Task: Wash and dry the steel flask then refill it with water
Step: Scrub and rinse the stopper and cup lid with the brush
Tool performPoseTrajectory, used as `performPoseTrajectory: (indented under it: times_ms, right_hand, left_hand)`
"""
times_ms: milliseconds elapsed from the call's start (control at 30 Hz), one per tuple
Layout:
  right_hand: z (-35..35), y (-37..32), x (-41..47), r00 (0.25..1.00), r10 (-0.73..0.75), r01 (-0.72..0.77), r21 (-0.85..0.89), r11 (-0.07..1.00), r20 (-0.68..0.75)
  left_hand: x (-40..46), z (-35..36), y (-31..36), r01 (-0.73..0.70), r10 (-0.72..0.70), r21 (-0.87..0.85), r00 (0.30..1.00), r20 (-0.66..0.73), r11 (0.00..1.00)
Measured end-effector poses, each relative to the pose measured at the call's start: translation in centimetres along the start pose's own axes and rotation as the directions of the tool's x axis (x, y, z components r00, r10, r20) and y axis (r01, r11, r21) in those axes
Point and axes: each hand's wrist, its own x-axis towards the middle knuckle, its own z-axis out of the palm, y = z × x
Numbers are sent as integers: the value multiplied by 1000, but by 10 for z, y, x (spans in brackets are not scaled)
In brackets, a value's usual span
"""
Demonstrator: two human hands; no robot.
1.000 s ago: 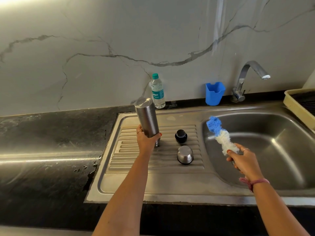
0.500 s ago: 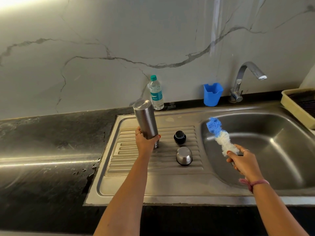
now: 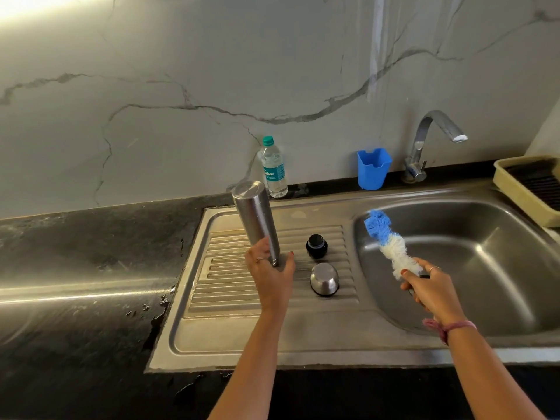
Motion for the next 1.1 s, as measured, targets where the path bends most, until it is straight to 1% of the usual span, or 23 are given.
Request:
performPoseTrajectory:
  times_ms: [67, 100, 133, 200, 233, 300, 367, 433, 467, 533, 600, 667, 733, 833, 867, 933, 967, 1000, 1067, 1100]
  right_hand:
    - [-2, 0, 0, 1000, 4, -4, 15, 1000, -6]
    - [-4, 0, 1, 1000, 7, -7, 24, 1000, -8]
    - [-5, 0, 1, 1000, 10, -10, 34, 999, -10]
    - [-10, 1, 2, 1000, 9, -9, 57, 998, -11]
    - [-14, 1, 2, 1000, 3, -3, 59, 998, -13]
    - [-20, 0, 1, 1000, -14, 15, 48, 999, -18]
    - [-28, -1, 2, 999, -32, 32, 32, 999, -20]
    - [-37, -1, 5, 999, -35, 35, 6, 999, -13]
    - [-42, -2, 7, 999, -34, 34, -7, 999, -10]
    - [-52, -1, 14, 999, -43, 42, -75, 996, -5]
    - [-64, 0, 20, 996, -87, 85, -242, 967, 0]
    - [-78, -2, 26, 992, -127, 121, -387, 914, 10]
    - [-90, -3, 31, 986, -164, 142, -484, 864, -4]
    - [-103, -4, 38, 978, -208, 152, -625, 766, -18]
    - [-108, -3, 41, 977, -211, 150, -653, 743, -15]
    - [-116, 0, 46, 982, -191, 143, -661, 737, -1]
    - [-119, 2, 48, 983, -182, 144, -659, 738, 10]
    - [-123, 3, 50, 984, -175, 145, -654, 742, 19]
    - [-131, 3, 54, 985, -170, 153, -636, 756, 34]
    - [-135, 3, 57, 985, -167, 160, -625, 764, 48]
  left_hand:
    - [0, 8, 4, -160, 156, 41, 983, 98, 986]
    - [2, 13, 8, -211, 200, 60, 969, 145, 976]
    - [5, 17, 13, -231, 216, 67, 959, 185, 971]
    - [11, 28, 23, -227, 200, 71, 943, 267, 971]
    - [15, 33, 27, -213, 178, 84, 934, 310, 973]
    - [24, 43, 30, -153, 83, 140, 908, 412, 978]
    - [35, 54, 29, -68, -58, 230, 864, 501, 971]
    - [44, 64, 28, 5, -216, 349, 795, 567, 937]
    - [48, 69, 27, 20, -280, 412, 765, 581, 911]
    - [55, 79, 26, 2, -353, 514, 729, 586, 858]
    - [61, 87, 24, -42, -395, 589, 702, 592, 807]
    - [65, 95, 22, -96, -435, 649, 668, 604, 754]
    - [67, 101, 22, -147, -456, 681, 641, 618, 717]
    - [72, 107, 23, -205, -453, 698, 631, 630, 686]
    - [73, 110, 24, -220, -457, 705, 625, 633, 675]
    - [78, 115, 27, -277, -474, 728, 606, 639, 628]
    - [79, 119, 28, -300, -475, 739, 610, 635, 603]
    - [80, 123, 29, -299, -463, 741, 626, 628, 601]
    - [82, 131, 35, -317, -367, 701, 675, 640, 638]
    - [82, 138, 38, -347, -296, 654, 684, 666, 672]
